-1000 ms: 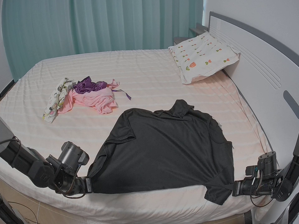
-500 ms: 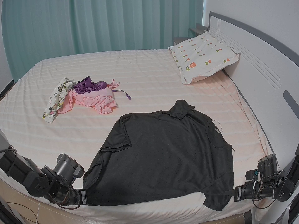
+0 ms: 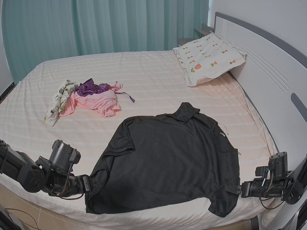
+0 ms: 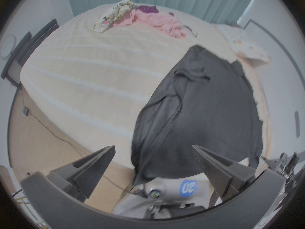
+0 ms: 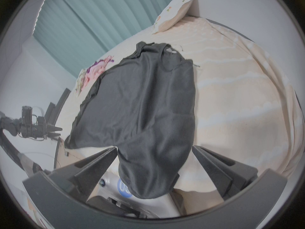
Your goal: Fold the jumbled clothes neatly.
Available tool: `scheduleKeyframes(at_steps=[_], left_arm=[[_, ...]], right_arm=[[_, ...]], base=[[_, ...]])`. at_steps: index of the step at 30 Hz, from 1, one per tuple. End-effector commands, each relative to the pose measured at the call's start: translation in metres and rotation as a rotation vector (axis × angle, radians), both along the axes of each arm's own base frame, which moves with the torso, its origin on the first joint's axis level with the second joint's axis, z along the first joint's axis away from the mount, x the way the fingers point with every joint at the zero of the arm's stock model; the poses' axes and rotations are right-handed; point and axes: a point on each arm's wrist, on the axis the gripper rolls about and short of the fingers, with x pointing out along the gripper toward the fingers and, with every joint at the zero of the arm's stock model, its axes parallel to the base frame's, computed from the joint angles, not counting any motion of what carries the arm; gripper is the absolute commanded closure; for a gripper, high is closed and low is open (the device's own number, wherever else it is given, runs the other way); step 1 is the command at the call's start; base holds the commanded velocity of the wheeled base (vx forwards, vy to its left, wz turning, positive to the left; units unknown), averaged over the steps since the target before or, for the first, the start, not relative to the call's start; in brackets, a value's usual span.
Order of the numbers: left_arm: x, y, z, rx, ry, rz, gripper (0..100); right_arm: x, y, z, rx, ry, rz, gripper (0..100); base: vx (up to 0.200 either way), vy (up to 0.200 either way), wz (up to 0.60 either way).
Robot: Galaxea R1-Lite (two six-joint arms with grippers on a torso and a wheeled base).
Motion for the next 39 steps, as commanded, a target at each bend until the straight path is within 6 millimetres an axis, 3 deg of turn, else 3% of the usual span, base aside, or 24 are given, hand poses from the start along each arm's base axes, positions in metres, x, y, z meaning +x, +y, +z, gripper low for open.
scheduleKeyframes(at_steps=[1,4,10,13,17,23,31,39], left_arm=[[0.020,-0.003,0.022,-0.074,-0.124,0.039,0],[0.043,-0.014,0.023,-0.099,-0.172,0.044,0],[0.088,-0.043,0.004,-0.112,-0.196,0.055,0],[0.113,-0.068,-0.015,-0.101,-0.191,0.068,0],[0.130,-0.087,-0.025,-0.086,-0.211,0.061,0],[0.146,-0.109,-0.036,-0.114,-0.227,0.063,0],[0.163,-0.116,-0.054,-0.083,-0.242,0.111,0],[0.176,-0.118,-0.059,-0.073,-0.270,0.137,0]], right_arm=[[0.013,0.001,0.013,0.052,-0.069,-0.053,0],[0.016,0.002,0.012,0.068,-0.063,-0.071,0],[0.015,0.003,0.011,0.069,-0.051,-0.064,0],[0.014,0.004,0.010,0.068,-0.046,-0.062,0],[0.014,0.004,0.009,0.069,-0.043,-0.061,0],[0.014,0.004,0.009,0.069,-0.040,-0.060,0],[0.014,0.004,0.006,0.060,-0.026,-0.053,0],[0.014,0.004,0.004,0.057,-0.017,-0.054,0]], base=[[0.000,0.000,0.00],[0.000,0.000,0.00],[0.000,0.000,0.00],[0.000,0.000,0.00],[0.000,0.000,0.00],[0.000,0.000,0.00],[0.000,0.000,0.00],[0.000,0.000,0.00]])
